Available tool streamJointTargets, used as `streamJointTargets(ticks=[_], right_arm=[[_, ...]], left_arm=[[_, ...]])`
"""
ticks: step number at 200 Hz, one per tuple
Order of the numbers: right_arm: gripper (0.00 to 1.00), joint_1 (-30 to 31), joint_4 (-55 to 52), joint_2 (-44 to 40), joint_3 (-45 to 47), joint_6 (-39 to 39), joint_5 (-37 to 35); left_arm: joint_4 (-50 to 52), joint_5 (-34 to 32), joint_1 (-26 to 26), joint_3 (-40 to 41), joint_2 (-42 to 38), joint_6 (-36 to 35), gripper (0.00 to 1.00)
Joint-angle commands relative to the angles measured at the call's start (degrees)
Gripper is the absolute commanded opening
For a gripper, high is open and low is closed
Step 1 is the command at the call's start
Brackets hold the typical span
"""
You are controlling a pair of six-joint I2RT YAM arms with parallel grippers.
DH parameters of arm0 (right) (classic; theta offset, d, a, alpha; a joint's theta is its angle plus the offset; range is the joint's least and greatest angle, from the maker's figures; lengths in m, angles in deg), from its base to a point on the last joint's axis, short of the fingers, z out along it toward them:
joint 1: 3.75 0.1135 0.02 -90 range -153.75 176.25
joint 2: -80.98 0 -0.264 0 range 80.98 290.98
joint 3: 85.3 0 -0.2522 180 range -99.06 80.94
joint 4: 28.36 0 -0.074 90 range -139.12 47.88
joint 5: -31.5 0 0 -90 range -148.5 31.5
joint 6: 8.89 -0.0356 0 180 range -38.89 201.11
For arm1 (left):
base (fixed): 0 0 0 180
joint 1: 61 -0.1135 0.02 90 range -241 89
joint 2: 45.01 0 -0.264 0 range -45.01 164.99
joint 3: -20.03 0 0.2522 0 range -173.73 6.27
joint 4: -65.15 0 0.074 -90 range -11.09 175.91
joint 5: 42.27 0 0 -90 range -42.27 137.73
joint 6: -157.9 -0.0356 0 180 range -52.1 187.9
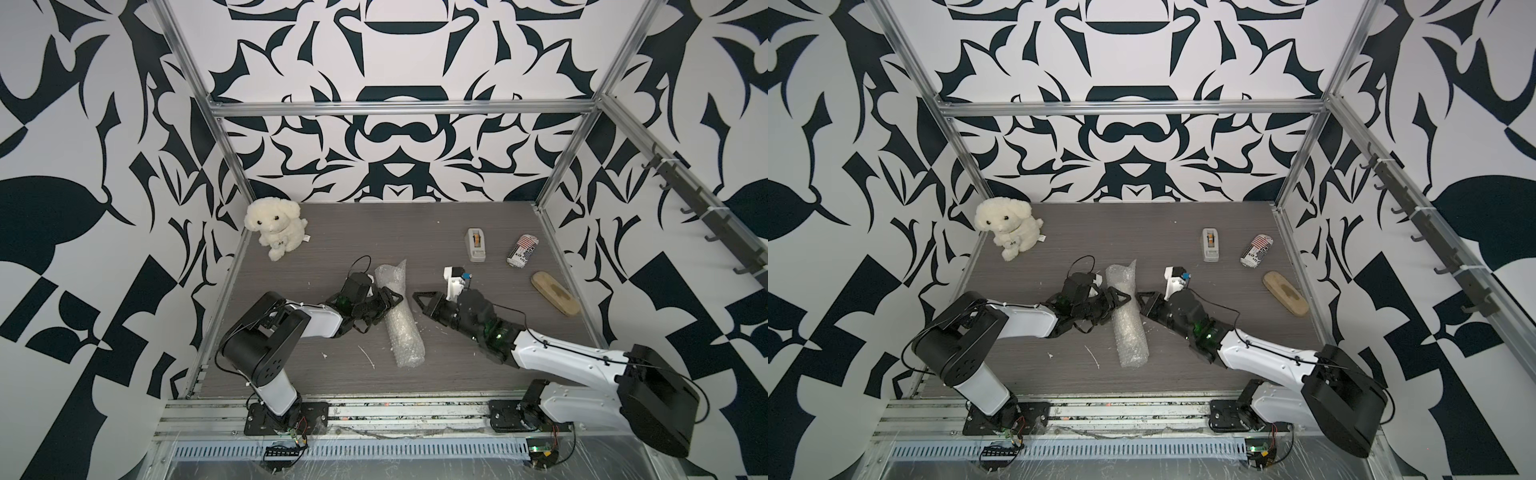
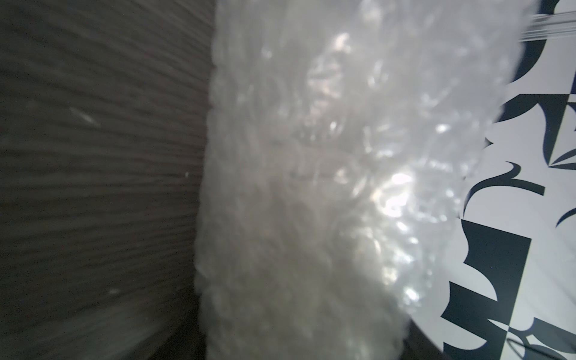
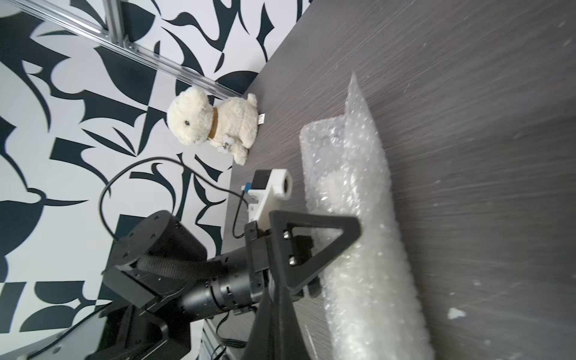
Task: Wrap vases in bubble wrap
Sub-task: Stick the tape on the bubble wrap.
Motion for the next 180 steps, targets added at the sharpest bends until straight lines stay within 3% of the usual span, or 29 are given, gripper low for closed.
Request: streamJointTargets(ticks=[1, 18, 47, 110, 180], right_arm=[[0.00, 4.9, 16.8, 4.8, -0.6, -5.7, -13.4], [0.00, 6.8, 23.8, 10.3, -1.9, -6.3, -12.8], [0.00, 10.2, 22.7, 14.7, -3.9, -4.8, -15.2], [0.00, 10.5, 7.0, 8.6, -2.4, 2.6, -19.1], [0.00, 10.6, 7.5, 9.8, 0.2, 1.8, -17.5]], left_arm=[[-2.5, -3.0, 0.3, 2.3, 0.2, 2.8, 0.45], [-3.2, -4.0, 0.4, 3.2, 0.1, 3.7, 0.45], [-2.6, -4.9, 0.5, 3.8, -0.3, 4.2, 0.45], [-2.8, -5.1, 0.5, 4.4, -0.3, 4.2, 0.45], [-3.4, -4.8, 0.5, 4.2, 0.2, 4.4, 0.45]])
